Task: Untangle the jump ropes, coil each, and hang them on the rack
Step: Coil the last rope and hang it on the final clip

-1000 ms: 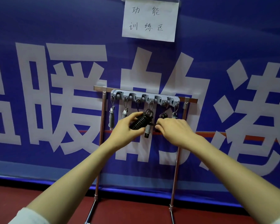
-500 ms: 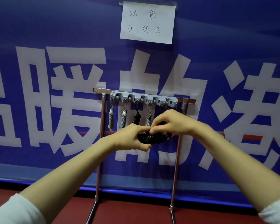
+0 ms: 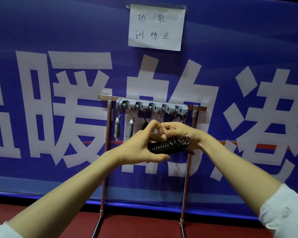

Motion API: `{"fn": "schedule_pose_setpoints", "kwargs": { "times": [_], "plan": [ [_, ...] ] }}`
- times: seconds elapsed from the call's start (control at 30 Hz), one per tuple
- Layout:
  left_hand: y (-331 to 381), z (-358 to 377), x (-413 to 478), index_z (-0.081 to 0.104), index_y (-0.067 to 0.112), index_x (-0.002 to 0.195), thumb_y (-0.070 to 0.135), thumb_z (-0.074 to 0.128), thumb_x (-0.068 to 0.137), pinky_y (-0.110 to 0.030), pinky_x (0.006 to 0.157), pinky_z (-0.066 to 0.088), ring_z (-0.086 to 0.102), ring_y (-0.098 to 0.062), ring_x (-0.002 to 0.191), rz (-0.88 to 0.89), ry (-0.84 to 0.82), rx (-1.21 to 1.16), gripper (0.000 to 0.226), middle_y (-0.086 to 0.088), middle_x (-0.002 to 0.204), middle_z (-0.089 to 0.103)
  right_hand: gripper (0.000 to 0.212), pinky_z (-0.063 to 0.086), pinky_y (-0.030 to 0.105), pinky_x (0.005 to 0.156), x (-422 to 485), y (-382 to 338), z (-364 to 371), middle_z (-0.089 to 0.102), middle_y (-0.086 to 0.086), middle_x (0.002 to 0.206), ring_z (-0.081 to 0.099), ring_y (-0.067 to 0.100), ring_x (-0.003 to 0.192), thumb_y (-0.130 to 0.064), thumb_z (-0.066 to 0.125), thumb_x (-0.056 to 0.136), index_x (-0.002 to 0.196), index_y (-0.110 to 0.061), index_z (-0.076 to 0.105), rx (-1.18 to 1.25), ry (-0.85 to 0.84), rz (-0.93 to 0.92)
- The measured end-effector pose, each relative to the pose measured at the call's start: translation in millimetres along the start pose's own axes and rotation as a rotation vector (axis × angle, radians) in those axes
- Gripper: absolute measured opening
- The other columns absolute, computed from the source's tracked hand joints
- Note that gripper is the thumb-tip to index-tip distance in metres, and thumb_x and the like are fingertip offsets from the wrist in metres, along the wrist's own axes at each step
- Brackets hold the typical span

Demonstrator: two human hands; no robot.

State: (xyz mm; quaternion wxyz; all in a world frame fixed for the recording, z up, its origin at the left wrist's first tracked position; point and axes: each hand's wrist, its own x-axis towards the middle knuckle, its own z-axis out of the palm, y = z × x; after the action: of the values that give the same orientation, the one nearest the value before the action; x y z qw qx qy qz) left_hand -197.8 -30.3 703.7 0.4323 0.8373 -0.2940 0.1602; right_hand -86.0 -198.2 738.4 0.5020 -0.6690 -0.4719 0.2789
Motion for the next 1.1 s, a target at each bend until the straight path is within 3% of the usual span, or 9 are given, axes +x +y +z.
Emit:
{"fn": "schedule_pose_setpoints", "kwargs": {
  "times": [0.1,0.23,0.37,0.53,0.63,0.7,0.77,0.9,1.1],
  "plan": [
    [0.3,3.1,1.2,0.030,0.012,0.102,0.005,0.074,0.082,-0.028,0.043,0.043,0.053,-0.019,0.046,-0.003,0.094,-0.195,0.050,-0.002,0.075,0.063,0.009,0.041,0.022,0.057,2.2,8.3,7.1,0.052,-0.002,0.071,0.048,0.010,0.063,-0.022,0.059,0.085,0.079,-0.018,0.054,0.134,0.045,-0.074],
    [-4.3,7.0,5.3,0.034,0.013,0.111,0.015,0.068,0.082,-0.026,0.040,0.035,0.042,-0.019,0.041,-0.019,0.234,-0.466,0.044,0.000,0.060,0.052,0.021,0.035,0.017,0.050,-0.3,6.8,12.7,0.048,-0.004,0.062,0.042,0.006,0.054,-0.023,0.047,0.097,0.081,-0.012,0.052,0.203,0.194,-0.096],
    [-10.4,14.4,11.4,0.053,0.028,0.132,0.018,0.064,0.090,-0.022,0.041,0.035,0.043,-0.017,0.044,-0.046,0.314,-0.569,0.044,-0.010,0.071,0.056,0.019,0.026,0.020,0.050,1.1,6.5,12.8,0.043,0.001,0.068,0.033,0.008,0.056,-0.021,0.046,0.097,0.092,-0.008,0.059,0.181,0.312,-0.071],
    [-22.2,13.2,15.6,0.066,0.018,0.107,0.018,0.059,0.092,-0.020,0.042,0.029,0.043,-0.019,0.045,-0.189,0.425,-0.653,0.016,-0.020,0.083,0.052,0.009,0.027,0.013,0.041,-13.0,11.9,13.7,0.046,0.002,0.070,0.032,0.004,0.047,-0.012,0.043,0.101,0.106,-0.008,0.049,0.288,0.335,0.007],
    [-26.7,12.0,19.2,0.065,0.018,0.112,0.018,0.061,0.093,-0.022,0.045,0.029,0.046,-0.017,0.047,-0.240,0.403,-0.593,0.020,-0.016,0.084,0.058,0.008,0.036,0.018,0.046,-18.0,3.5,19.0,0.053,0.001,0.071,0.042,0.005,0.049,-0.015,0.047,0.101,0.105,-0.008,0.050,-0.201,0.459,0.057],
    [-28.3,12.7,21.8,0.064,0.024,0.118,0.020,0.061,0.093,-0.024,0.046,0.032,0.048,-0.017,0.050,-0.257,0.399,-0.544,0.025,-0.014,0.086,0.060,0.013,0.048,0.025,0.062,-20.4,-5.8,22.0,0.063,-0.002,0.081,0.056,0.007,0.066,-0.019,0.048,0.100,0.111,-0.014,0.052,-0.725,0.484,0.084],
    [-31.2,12.0,22.5,0.063,0.029,0.119,0.020,0.062,0.093,-0.024,0.045,0.036,0.049,-0.016,0.051,-0.263,0.405,-0.517,0.027,-0.016,0.083,0.056,0.014,0.050,0.025,0.071,-23.0,-11.9,25.4,0.065,-0.003,0.089,0.061,0.007,0.079,-0.019,0.046,0.100,0.113,-0.019,0.052,-0.958,0.489,0.037],
    [-34.4,12.8,21.3,0.061,0.029,0.121,0.020,0.063,0.092,-0.027,0.047,0.040,0.058,-0.014,0.057,-0.264,0.390,-0.446,0.030,-0.001,0.077,0.065,0.007,0.049,0.018,0.060,-28.0,-15.6,28.0,0.065,-0.001,0.077,0.059,0.004,0.063,-0.012,0.054,0.097,0.101,-0.012,0.061,-0.474,0.584,-0.072],
    [-31.1,16.9,23.0,0.061,0.020,0.123,0.017,0.069,0.088,-0.027,0.046,0.040,0.058,-0.017,0.059,-0.280,0.508,-0.549,0.036,-0.003,0.082,0.066,0.014,0.056,0.026,0.075,-27.0,-7.1,35.4,0.069,0.003,0.080,0.065,0.013,0.073,-0.009,0.056,0.094,0.105,-0.010,0.065,-0.020,0.594,-0.253]
  ]
}}
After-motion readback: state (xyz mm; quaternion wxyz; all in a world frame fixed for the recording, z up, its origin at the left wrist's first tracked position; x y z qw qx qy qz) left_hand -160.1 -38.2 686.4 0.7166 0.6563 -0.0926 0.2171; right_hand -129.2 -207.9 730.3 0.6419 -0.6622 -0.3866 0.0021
